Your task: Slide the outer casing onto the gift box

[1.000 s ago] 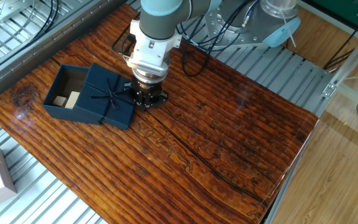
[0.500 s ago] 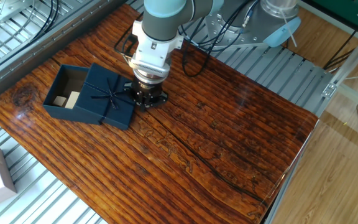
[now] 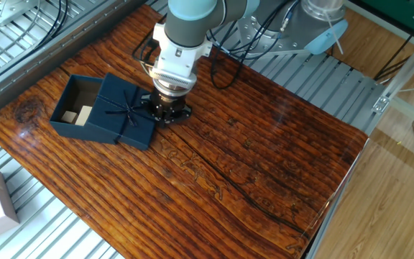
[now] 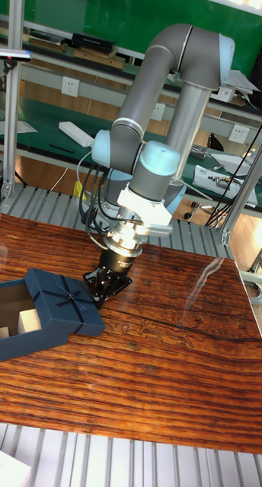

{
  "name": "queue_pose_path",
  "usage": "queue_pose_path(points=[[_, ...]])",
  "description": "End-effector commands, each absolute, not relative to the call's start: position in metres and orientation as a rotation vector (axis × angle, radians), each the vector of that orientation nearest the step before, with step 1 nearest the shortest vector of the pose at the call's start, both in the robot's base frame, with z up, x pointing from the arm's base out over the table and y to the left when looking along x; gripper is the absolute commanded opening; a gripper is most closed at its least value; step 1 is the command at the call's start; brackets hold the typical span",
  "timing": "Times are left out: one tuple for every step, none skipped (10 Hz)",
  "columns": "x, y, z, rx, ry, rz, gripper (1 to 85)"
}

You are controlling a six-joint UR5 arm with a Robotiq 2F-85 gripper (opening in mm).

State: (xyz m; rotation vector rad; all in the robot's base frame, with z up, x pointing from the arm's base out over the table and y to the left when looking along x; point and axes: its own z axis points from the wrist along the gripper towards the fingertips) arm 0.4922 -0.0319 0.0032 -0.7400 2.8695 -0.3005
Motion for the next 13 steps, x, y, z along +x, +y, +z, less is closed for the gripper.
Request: queue_pose_path(points=[[0.496, -0.04, 0.005, -0.749, 2.853, -0.336, 1.3], [0.497, -0.042, 0.006, -0.755, 2.851, -0.348, 1.3], [0.498, -0.045, 0.007, -0.763, 2.845, -0.366, 1.3], [0.499, -0.048, 0.008, -0.767, 2.842, -0.382, 1.3], [0.5, -0.049, 0.009, -0.767, 2.84, -0.385, 1.3], [0.502, -0.052, 0.011, -0.767, 2.839, -0.387, 1.3], [0.504, -0.054, 0.014, -0.769, 2.838, -0.385, 1.3], [0.505, -0.057, 0.018, -0.771, 2.841, -0.383, 1.3], [0.505, -0.06, 0.021, -0.775, 2.845, -0.377, 1.3], [0.505, -0.063, 0.025, -0.782, 2.847, -0.373, 1.3], [0.506, -0.066, 0.028, -0.791, 2.846, -0.371, 1.3], [0.507, -0.067, 0.032, -0.795, 2.849, -0.371, 1.3], [0.507, -0.068, 0.034, -0.8, 2.849, -0.373, 1.3]])
